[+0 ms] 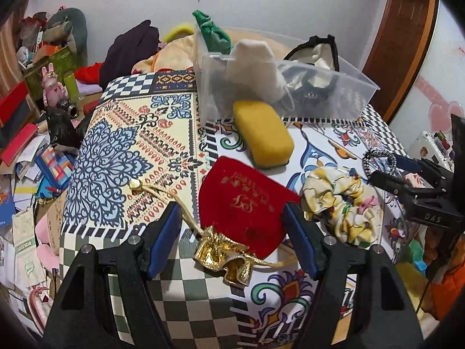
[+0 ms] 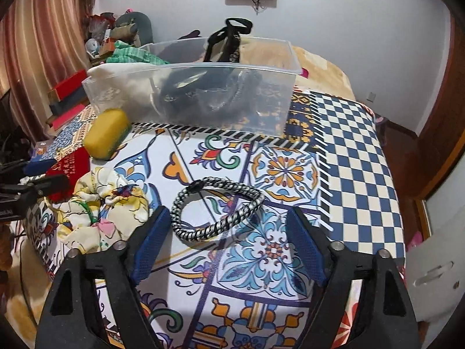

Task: Organize soft objects
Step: 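Grasp the braided black-and-white cord with the right tool while the left tool grasps the red pouch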

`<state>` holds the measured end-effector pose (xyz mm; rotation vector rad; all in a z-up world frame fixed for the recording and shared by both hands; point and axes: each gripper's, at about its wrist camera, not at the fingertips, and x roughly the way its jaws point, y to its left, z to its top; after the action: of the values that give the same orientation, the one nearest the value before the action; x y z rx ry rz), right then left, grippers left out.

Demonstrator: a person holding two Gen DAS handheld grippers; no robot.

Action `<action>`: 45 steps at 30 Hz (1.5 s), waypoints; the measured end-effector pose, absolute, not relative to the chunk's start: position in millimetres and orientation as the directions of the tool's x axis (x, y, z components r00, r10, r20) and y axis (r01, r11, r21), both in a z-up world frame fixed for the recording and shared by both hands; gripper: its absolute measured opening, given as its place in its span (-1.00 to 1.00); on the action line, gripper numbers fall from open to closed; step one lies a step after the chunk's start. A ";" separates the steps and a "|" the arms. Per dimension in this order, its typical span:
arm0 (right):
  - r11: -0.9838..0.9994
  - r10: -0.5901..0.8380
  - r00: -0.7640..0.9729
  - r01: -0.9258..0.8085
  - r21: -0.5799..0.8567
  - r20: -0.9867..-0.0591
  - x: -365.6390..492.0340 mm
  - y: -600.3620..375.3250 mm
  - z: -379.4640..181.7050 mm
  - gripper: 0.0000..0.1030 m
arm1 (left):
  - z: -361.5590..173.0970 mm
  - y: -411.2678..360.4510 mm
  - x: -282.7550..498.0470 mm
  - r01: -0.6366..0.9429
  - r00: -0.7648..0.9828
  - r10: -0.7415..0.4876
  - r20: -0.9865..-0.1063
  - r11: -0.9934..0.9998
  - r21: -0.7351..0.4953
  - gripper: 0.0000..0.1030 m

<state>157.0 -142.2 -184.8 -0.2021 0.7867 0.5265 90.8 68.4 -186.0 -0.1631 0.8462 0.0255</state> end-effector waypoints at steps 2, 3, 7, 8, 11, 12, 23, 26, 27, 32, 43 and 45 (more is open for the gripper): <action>0.850 0.373 0.589 -0.527 0.009 -0.716 154.7 -140.1 -186.3 0.24 | -185.9 66.7 89.8 -0.086 0.669 -0.035 -0.742 0.989 -0.123 0.29; 0.846 0.380 0.587 -0.532 0.013 -0.715 153.9 -139.7 -185.4 0.14 | -186.0 66.2 89.7 -0.086 0.672 -0.034 -0.740 0.989 -0.124 0.20; 0.846 0.391 0.585 -0.533 0.027 -0.710 153.7 -140.8 -183.3 -0.24 | -185.6 63.3 88.1 -0.078 0.678 -0.030 -0.735 0.991 -0.113 -0.14; 0.847 0.391 0.586 -0.530 0.029 -0.709 153.8 -141.7 -182.9 -0.31 | -185.5 63.2 87.0 -0.076 0.680 -0.034 -0.733 0.990 -0.115 -0.20; 0.851 0.394 0.585 -0.523 0.041 -0.709 156.5 -145.5 -182.5 -0.67 | -183.4 61.6 82.1 -0.070 0.687 -0.036 -0.726 0.991 -0.115 -0.31; 0.854 0.392 0.587 -0.518 0.043 -0.708 157.2 -146.9 -181.9 -0.78 | -182.5 60.7 80.1 -0.069 0.691 -0.032 -0.723 0.992 -0.109 -0.34; 0.845 0.435 0.578 -0.527 0.091 -0.690 152.0 -158.1 -169.0 -0.80 | -148.0 60.1 62.3 -0.063 0.756 -0.006 -0.655 0.995 -0.082 -0.41; 0.849 0.442 0.582 -0.518 0.108 -0.682 152.0 -167.4 -163.9 -0.64 | -139.5 59.6 61.0 -0.057 0.771 -0.019 -0.636 0.993 -0.099 -0.41; 0.853 0.444 0.588 -0.508 0.118 -0.676 152.4 -173.0 -162.2 -0.51 | -136.8 59.1 60.6 -0.053 0.776 -0.024 -0.630 0.993 -0.104 -0.41; 0.877 0.425 0.627 -0.465 0.124 -0.653 152.9 -196.1 -155.6 -0.14 | -130.2 56.2 61.7 -0.043 0.790 -0.030 -0.613 0.994 -0.104 -0.41; 0.909 0.290 0.632 -0.417 0.000 -0.718 203.3 -183.1 -175.1 0.44 | -107.1 50.0 74.7 -0.013 0.825 -0.059 -0.562 0.992 -0.123 -0.41; 0.906 0.291 0.610 -0.424 0.007 -0.737 210.1 -180.1 -182.0 0.36 | -97.7 48.1 78.6 -0.006 0.838 -0.056 -0.542 0.994 -0.112 -0.41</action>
<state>210.1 -180.1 -182.0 -0.1754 0.8167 0.4151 78.6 48.1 -97.7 -0.1109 0.5761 -0.0261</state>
